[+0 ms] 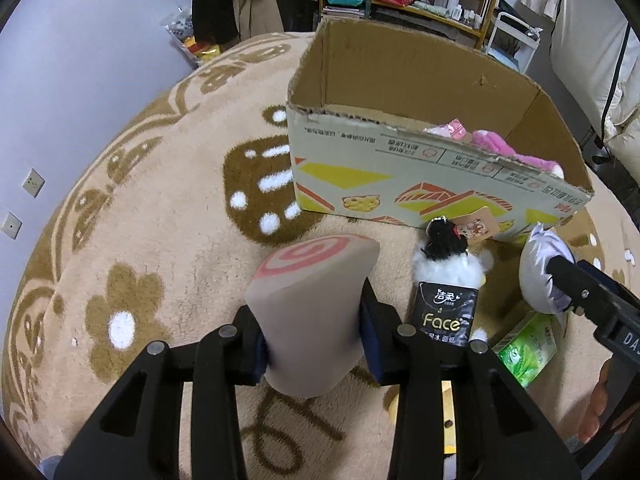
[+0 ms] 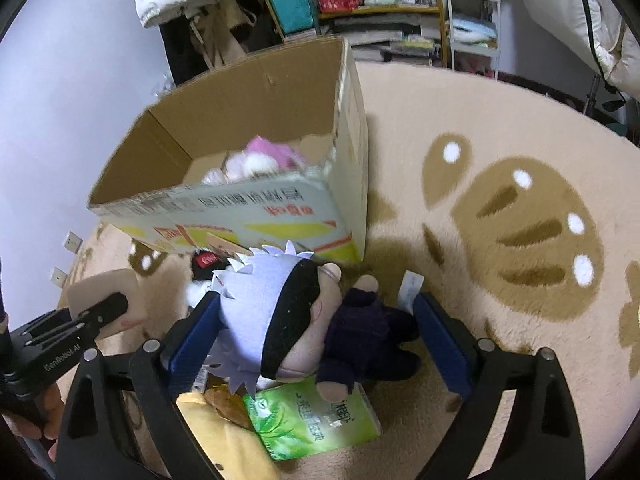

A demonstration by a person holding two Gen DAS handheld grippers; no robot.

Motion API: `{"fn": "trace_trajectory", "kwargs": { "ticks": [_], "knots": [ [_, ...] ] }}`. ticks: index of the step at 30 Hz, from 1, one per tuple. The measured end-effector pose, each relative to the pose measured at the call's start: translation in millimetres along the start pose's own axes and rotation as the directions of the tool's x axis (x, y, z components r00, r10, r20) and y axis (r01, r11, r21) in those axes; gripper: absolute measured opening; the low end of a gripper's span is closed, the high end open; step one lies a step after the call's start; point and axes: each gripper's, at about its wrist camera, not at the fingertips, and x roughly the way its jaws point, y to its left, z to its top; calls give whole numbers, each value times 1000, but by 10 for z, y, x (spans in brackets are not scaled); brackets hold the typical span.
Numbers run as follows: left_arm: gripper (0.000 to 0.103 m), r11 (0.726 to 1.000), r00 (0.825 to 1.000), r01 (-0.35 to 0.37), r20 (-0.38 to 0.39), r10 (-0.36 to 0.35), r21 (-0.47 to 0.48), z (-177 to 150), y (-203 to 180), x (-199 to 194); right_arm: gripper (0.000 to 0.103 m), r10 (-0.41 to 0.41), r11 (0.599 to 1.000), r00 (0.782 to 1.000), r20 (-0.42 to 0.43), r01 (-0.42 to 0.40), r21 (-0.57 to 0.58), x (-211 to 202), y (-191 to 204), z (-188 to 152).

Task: Organize soft objects
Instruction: 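Lift the swirl cushion with the left tool while the right tool carries the doll over the box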

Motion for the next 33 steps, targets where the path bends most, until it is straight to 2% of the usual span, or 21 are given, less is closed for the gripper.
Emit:
{"fn": "trace_trajectory", "kwargs": {
  "ticks": [8,14,18,26,29,33],
  "knots": [
    [37,1000,998,-12,55,13,-14,11,133,-136,99,16,1000,996,90,-14,-18,-280,157,-2],
    [37,999,986,-30,161,31,-10,10,148,-410,99,25,999,982,187,-16,-51,-572,262,-24],
    [37,999,969,-36,245,37,-8,33,149,-617,99,43,997,969,245,-27,-68,-738,324,-3],
    [37,998,913,-58,406,45,21,135,96,-926,99,82,994,931,356,-49,-102,-929,414,115],
    [37,998,902,-64,429,46,26,191,49,-934,99,81,994,925,370,-46,-103,-909,418,181],
    [37,998,900,-61,434,41,33,249,-5,-871,99,79,994,920,385,-42,-104,-851,410,272]
  ]
}}
